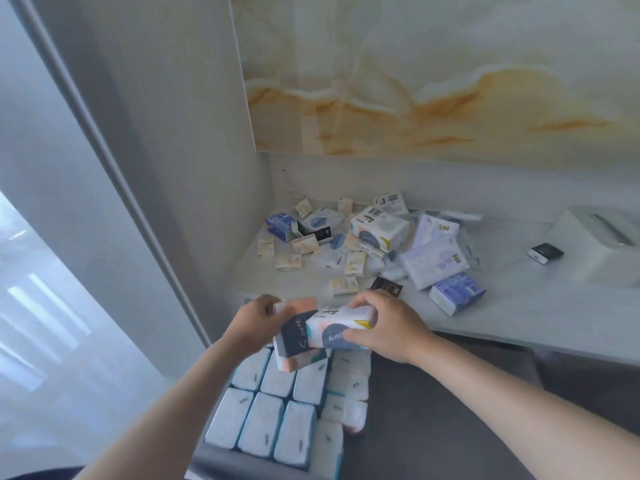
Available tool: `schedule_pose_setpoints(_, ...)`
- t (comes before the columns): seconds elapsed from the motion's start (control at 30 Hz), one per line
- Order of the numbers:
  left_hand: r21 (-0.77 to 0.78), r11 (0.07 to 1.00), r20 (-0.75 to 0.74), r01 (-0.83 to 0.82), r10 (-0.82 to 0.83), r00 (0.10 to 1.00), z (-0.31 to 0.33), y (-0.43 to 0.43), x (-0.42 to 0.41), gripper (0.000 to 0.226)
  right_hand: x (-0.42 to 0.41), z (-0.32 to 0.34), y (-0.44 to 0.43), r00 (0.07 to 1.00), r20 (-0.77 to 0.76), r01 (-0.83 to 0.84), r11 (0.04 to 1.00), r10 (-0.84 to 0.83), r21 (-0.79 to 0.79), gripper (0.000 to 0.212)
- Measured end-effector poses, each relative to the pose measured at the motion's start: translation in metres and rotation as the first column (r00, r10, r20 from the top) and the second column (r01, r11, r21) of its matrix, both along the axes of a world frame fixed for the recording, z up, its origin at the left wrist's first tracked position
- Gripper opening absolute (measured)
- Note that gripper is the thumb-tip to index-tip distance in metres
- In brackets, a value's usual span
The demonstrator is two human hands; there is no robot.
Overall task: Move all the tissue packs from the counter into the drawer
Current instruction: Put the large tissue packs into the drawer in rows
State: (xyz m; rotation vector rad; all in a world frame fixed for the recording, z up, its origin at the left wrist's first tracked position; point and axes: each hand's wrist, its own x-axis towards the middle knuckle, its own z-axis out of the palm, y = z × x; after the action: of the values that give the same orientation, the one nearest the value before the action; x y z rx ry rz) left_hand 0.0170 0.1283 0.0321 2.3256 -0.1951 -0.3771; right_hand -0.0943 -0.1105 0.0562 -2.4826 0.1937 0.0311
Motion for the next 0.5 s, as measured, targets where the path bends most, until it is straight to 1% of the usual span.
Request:
schedule_pose_setpoints(0.07, -0.038, 0.999, -0.191, 0.007, -0.014, 0.982, -0.007, -0.002, -0.011, 0.029, -0.01, -0.009, -0.001, 0.993, -0.109, 0.069, 0.989, -0.055, 0.129, 0.04)
schedule_pose_setpoints(0.1, -0.014, 1.0, -0.233, 0.01, -0.013, 0.972, -0.011, -0.002, -0.015, 0.029, -0.013, -0.013, -0.001, 0.983, -0.165, 0.115, 0.972, -0.081, 0.205, 0.037)
schedule_pose_setpoints(0.13, 0.029, 1.0, -0.241, 0.009, -0.002, 0.971, -0.015, -0.001, -0.018, 0.031, -0.016, -0.015, -0.001, 0.97, -0.218, 0.164, 0.947, -0.104, 0.277, 0.036)
schedule_pose_setpoints(0.2, 0.144, 0.989, -0.215, 0.011, 0.02, 0.976, -0.022, 0.003, -0.023, 0.038, -0.021, -0.019, -0.002, 0.941, -0.31, 0.253, 0.895, -0.139, 0.366, 0.039)
schedule_pose_setpoints(0.27, 0.338, 0.939, -0.176, 0.07, -0.01, 0.984, -0.027, 0.008, -0.027, 0.043, -0.025, -0.021, -0.005, 0.906, -0.396, 0.314, 0.864, -0.149, 0.394, 0.046)
schedule_pose_setpoints(0.3, 0.454, 0.884, -0.136, 0.11, -0.053, 0.989, -0.027, 0.009, -0.03, 0.045, -0.027, -0.023, -0.008, 0.886, -0.44, 0.343, 0.845, -0.146, 0.41, 0.048)
schedule_pose_setpoints(0.33, 0.545, 0.829, -0.063, 0.128, -0.112, 0.992, -0.027, 0.008, -0.032, 0.049, -0.028, -0.023, -0.01, 0.864, -0.483, 0.374, 0.822, -0.14, 0.43, 0.049)
schedule_pose_setpoints(0.37, 0.578, 0.806, 0.03, 0.13, -0.181, 0.983, -0.023, 0.004, -0.036, 0.054, -0.03, -0.022, -0.012, 0.846, -0.518, 0.396, 0.798, -0.125, 0.454, 0.049)
schedule_pose_setpoints(0.4, 0.544, 0.827, 0.117, 0.145, -0.245, 0.962, -0.018, -0.003, -0.039, 0.058, -0.031, -0.02, -0.014, 0.834, -0.54, 0.41, 0.782, -0.113, 0.469, 0.049)
schedule_pose_setpoints(0.43, 0.46, 0.866, 0.171, 0.197, -0.304, 0.937, -0.009, -0.013, -0.044, 0.061, -0.032, -0.019, -0.015, 0.827, -0.551, 0.414, 0.778, -0.106, 0.472, 0.048)
schedule_pose_setpoints(0.47, 0.352, 0.893, 0.178, 0.282, -0.359, 0.916, 0.0, -0.023, -0.049, 0.065, -0.033, -0.017, -0.016, 0.826, -0.555, 0.411, 0.783, -0.103, 0.466, 0.048)
schedule_pose_setpoints(0.5, 0.263, 0.886, 0.15, 0.382, -0.429, 0.891, 0.01, -0.035, -0.057, 0.07, -0.033, -0.017, -0.017, 0.826, -0.554, 0.402, 0.793, -0.099, 0.458, 0.047)
